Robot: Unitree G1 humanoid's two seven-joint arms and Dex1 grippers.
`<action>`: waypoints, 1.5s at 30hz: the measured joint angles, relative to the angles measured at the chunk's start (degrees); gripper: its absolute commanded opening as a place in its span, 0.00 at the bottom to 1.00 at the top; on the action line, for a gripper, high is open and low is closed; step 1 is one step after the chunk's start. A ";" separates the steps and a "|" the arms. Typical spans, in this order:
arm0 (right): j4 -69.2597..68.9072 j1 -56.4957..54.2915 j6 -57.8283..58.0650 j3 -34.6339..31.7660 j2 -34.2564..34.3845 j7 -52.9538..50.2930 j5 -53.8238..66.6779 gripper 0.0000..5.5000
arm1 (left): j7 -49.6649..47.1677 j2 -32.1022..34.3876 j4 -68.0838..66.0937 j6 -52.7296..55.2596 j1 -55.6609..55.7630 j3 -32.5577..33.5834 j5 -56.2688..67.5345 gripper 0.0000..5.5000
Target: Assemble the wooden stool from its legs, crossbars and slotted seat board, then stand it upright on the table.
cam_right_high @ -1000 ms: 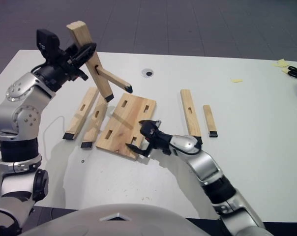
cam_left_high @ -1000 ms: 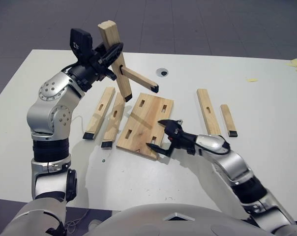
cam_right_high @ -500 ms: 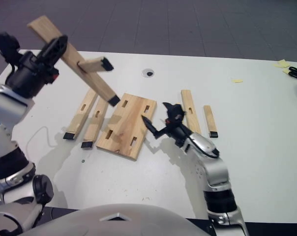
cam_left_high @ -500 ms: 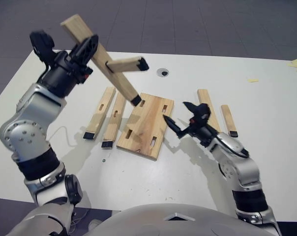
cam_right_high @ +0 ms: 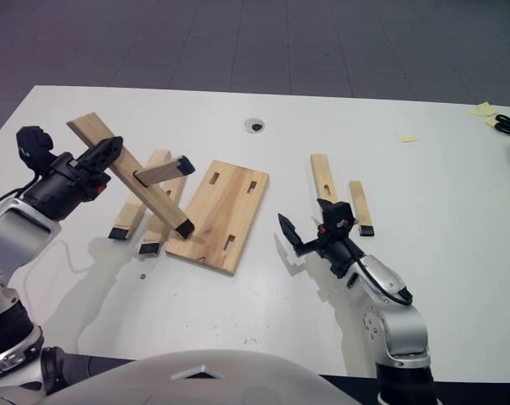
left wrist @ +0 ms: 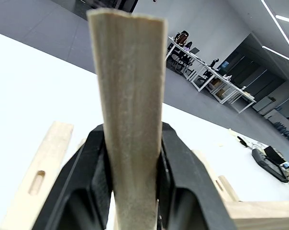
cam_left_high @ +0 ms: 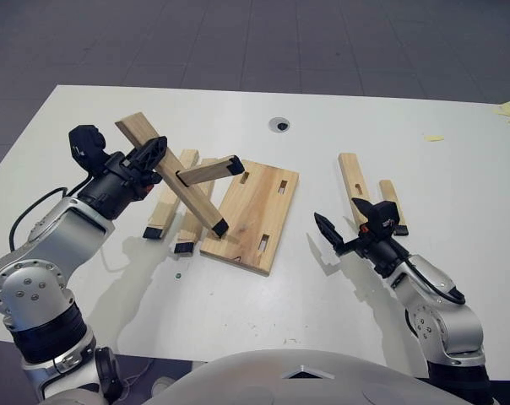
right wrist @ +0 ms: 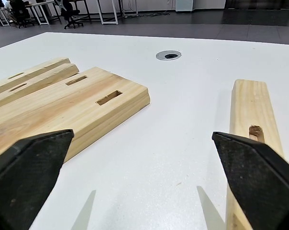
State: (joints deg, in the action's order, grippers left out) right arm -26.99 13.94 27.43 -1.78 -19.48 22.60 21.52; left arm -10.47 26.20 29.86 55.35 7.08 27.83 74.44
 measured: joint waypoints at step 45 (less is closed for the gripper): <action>8.09 -12.22 -6.75 4.74 -0.14 0.15 -9.35 0.98 | 18.24 -6.33 -24.23 -35.44 14.74 -26.50 -47.52 0.19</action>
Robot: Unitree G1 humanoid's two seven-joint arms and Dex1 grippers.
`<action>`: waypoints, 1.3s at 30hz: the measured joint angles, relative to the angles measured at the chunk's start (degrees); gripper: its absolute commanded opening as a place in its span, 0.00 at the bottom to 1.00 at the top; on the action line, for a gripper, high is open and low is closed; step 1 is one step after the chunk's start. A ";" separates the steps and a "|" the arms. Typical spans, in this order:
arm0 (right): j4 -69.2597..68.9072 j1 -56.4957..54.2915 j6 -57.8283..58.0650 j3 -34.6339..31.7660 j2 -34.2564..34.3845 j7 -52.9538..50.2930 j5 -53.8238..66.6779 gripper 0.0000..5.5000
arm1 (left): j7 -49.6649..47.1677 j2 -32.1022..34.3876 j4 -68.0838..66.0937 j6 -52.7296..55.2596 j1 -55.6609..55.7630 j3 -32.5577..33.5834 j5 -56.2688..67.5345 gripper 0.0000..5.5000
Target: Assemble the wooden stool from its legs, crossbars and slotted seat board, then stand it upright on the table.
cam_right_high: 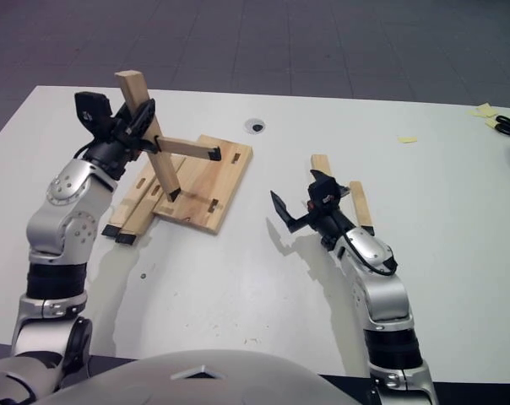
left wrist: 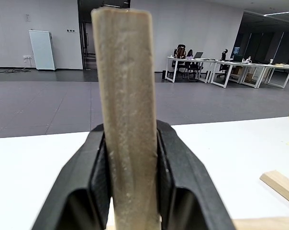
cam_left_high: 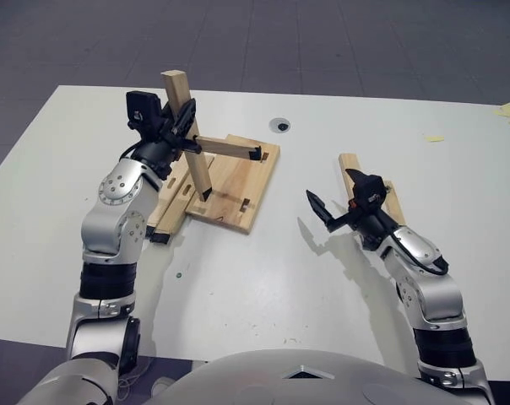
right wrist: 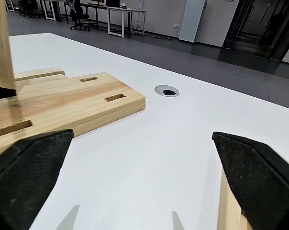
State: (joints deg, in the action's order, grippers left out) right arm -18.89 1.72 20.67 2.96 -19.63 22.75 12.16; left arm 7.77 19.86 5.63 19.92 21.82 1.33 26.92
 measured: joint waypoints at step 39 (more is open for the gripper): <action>2.00 -2.32 -0.32 0.04 -0.86 2.20 -1.48 0.98 | 8.99 -3.43 18.76 -0.78 -17.45 -0.40 4.04 0.19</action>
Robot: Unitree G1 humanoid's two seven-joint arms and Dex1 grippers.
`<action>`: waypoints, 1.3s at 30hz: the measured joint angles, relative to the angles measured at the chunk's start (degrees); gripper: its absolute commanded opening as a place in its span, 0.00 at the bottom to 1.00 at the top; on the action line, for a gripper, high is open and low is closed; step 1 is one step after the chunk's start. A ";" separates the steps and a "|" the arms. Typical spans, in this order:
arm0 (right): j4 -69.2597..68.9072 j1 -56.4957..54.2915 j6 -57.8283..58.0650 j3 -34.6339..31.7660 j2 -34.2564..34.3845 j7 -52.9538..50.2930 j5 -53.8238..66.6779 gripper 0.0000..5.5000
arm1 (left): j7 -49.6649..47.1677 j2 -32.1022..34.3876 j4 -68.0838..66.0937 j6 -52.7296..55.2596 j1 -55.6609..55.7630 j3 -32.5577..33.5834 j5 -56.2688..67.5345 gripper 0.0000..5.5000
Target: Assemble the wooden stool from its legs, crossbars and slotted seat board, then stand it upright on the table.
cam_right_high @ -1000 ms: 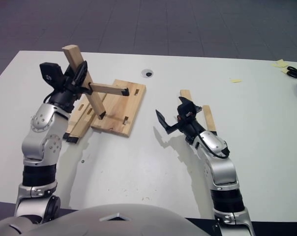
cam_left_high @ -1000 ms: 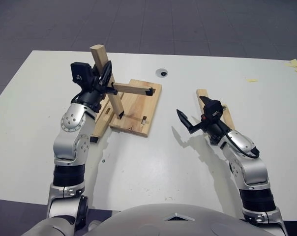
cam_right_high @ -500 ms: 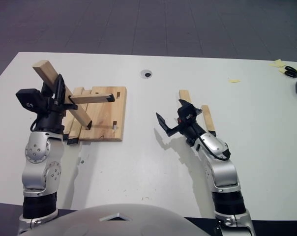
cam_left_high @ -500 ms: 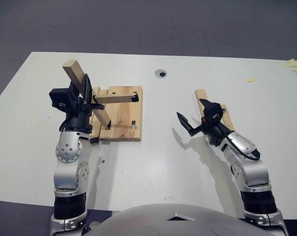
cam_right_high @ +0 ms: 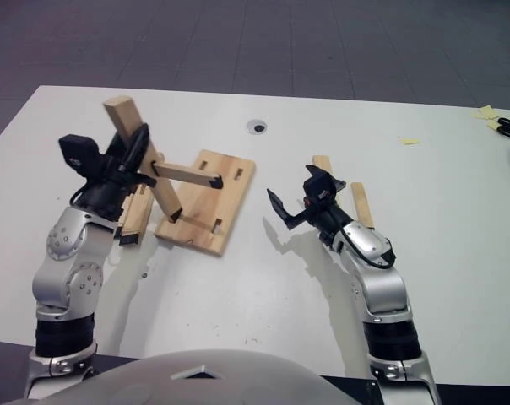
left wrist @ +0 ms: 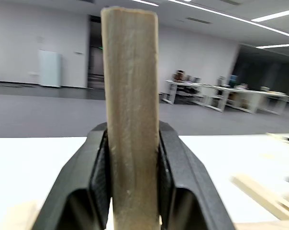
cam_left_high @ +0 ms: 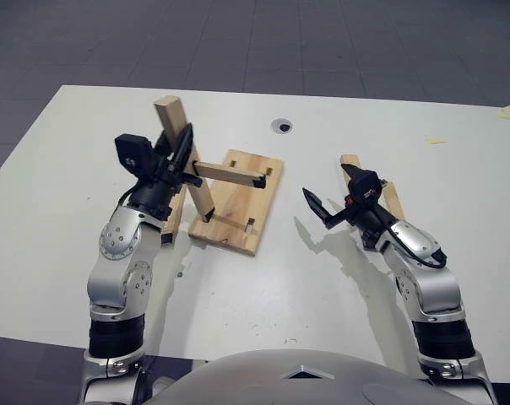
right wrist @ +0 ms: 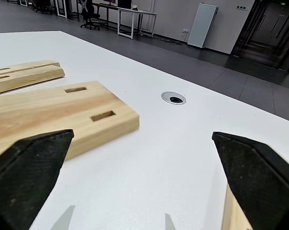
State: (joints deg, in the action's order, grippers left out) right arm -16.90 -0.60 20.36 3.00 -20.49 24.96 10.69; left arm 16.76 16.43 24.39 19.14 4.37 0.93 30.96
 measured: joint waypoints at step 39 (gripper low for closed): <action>1.39 -1.29 0.00 0.40 0.21 0.66 -0.17 0.98 | 6.12 6.68 -3.51 12.48 16.56 3.19 -1.30 0.82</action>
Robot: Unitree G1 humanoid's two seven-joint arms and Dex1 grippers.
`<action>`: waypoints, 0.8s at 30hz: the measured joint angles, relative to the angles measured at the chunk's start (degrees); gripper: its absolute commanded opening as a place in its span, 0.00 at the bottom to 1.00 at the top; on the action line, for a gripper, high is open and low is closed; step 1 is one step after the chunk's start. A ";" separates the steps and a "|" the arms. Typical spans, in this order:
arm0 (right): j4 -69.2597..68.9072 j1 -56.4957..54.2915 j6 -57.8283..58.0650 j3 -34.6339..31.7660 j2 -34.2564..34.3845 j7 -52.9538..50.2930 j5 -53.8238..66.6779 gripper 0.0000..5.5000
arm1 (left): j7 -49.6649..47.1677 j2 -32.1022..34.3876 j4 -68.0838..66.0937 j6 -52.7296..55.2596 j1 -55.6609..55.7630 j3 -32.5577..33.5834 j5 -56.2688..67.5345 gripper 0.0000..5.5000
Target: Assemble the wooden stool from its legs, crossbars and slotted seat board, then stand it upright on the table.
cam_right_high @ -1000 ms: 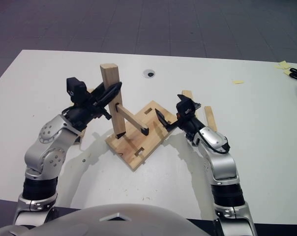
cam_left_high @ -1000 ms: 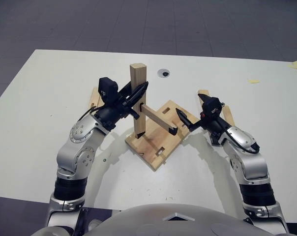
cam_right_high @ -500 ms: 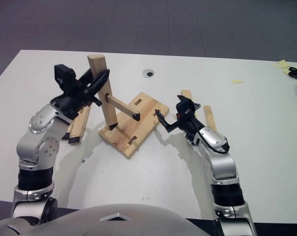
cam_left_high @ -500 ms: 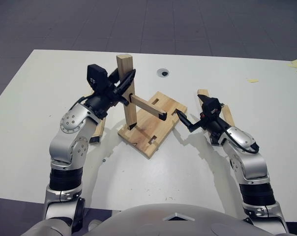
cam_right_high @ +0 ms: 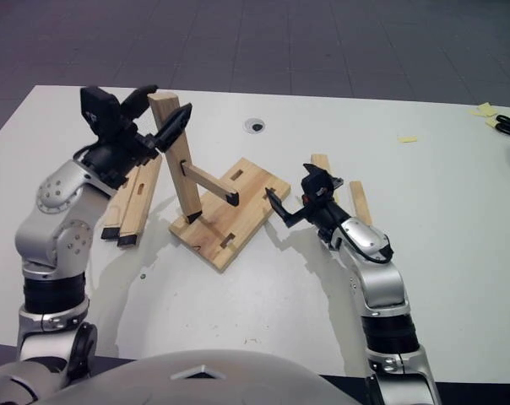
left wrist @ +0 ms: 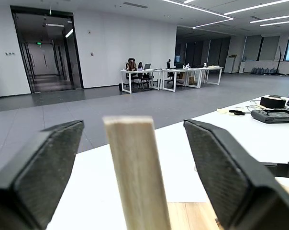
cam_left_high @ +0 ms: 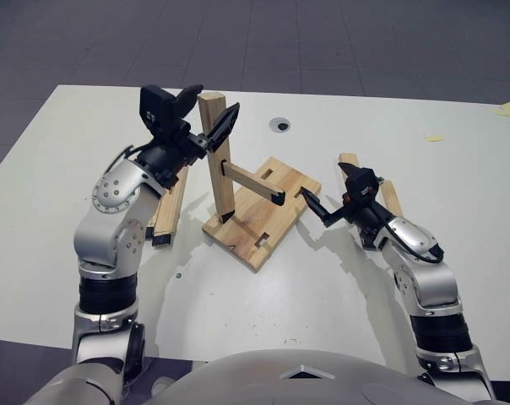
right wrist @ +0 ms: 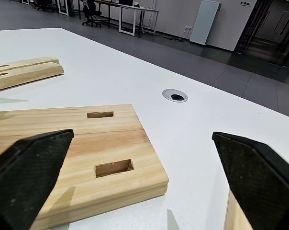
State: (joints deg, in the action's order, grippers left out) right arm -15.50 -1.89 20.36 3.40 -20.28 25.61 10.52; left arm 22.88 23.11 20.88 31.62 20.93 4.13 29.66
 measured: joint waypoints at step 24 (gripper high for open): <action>-1.40 2.86 -0.05 0.68 1.21 -2.25 -0.38 0.98 | -1.57 11.48 -2.26 49.51 24.14 3.43 17.33 0.50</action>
State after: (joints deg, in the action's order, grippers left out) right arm -16.91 0.97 20.31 4.08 -19.06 23.36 10.14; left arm 21.31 34.59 18.62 81.13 45.07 7.56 46.99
